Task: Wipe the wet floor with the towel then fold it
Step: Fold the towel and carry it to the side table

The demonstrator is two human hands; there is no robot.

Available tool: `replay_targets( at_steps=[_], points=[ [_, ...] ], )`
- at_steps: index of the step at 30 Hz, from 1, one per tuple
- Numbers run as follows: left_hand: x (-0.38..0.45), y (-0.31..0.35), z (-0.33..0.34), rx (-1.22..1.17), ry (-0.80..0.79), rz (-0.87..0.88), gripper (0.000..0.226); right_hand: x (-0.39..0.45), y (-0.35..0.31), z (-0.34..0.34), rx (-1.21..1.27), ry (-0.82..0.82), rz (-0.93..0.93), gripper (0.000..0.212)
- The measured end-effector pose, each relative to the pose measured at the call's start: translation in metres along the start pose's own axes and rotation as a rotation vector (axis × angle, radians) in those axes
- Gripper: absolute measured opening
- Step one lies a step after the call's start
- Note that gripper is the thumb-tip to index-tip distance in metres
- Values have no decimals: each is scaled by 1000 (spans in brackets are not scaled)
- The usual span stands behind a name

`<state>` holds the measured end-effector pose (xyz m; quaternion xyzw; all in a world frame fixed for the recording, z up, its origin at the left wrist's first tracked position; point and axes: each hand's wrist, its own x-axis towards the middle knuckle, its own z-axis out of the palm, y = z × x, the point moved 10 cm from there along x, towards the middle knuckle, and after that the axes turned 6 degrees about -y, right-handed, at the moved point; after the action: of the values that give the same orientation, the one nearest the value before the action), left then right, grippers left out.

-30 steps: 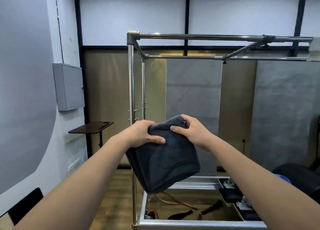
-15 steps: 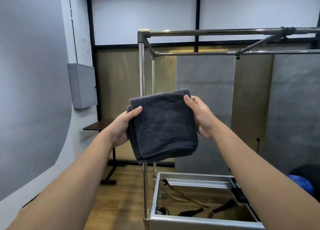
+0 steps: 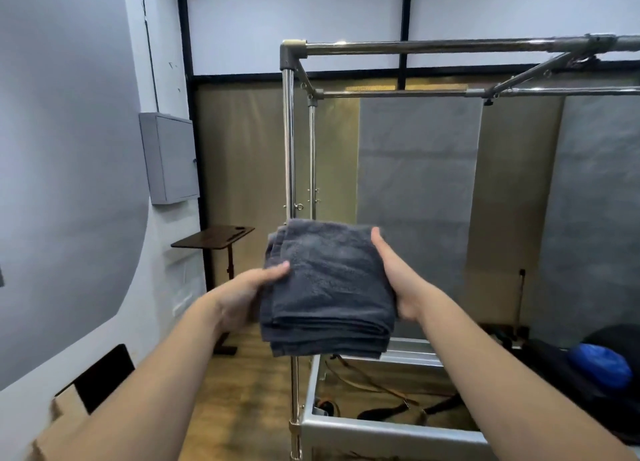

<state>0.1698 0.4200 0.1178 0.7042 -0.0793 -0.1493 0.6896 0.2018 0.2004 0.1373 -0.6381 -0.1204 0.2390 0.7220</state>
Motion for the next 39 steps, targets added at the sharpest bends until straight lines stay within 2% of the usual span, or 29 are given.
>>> replay_targets(
  at_steps=[3, 6, 8, 10, 13, 15, 17, 21, 23, 25, 29, 32, 35, 39],
  points=[
    [-7, -77, 6, 89, 99, -78, 58, -12, 98, -1, -57, -31, 233, 65],
    [-16, -98, 17, 56, 155, -150, 44, -17, 108, 1, -145, 25, 260, 44],
    [-19, -55, 12, -20, 232, -85, 46, -17, 58, 11, -105, 33, 118, 39],
    [-21, 12, 5, -92, 273, 65, 53, -20, -11, 24, -10, -33, -89, 44],
    [-33, 103, 6, -127, 225, 273, 71, -36, -98, 41, 41, -123, -378, 56],
    [-35, 115, 14, -153, 161, 287, 67, -37, -109, 43, 15, -95, -443, 45],
    [-35, 92, 19, -201, 148, 265, 57, -33, -85, 36, 43, -49, -420, 35],
    [-22, 10, 23, -291, 224, 163, 44, -26, -6, 11, 80, 32, -275, 28],
    [-14, -18, 29, -283, 245, 119, 30, -23, 24, -2, 72, 74, -205, 25],
    [-6, -32, 31, -254, 253, 104, 26, -18, 42, -13, 56, 89, -167, 24],
    [12, -38, 31, -210, 218, 138, 29, 0, 51, -35, 22, 80, -167, 23],
    [29, -48, 27, -215, 178, 157, 45, 23, 54, -52, -17, 60, -180, 22],
    [51, -75, 20, -178, 160, 65, 56, 52, 67, -70, -42, 67, -172, 20],
    [80, -101, 10, -79, 148, -15, 58, 86, 88, -90, -66, 52, -157, 19]
  ],
)
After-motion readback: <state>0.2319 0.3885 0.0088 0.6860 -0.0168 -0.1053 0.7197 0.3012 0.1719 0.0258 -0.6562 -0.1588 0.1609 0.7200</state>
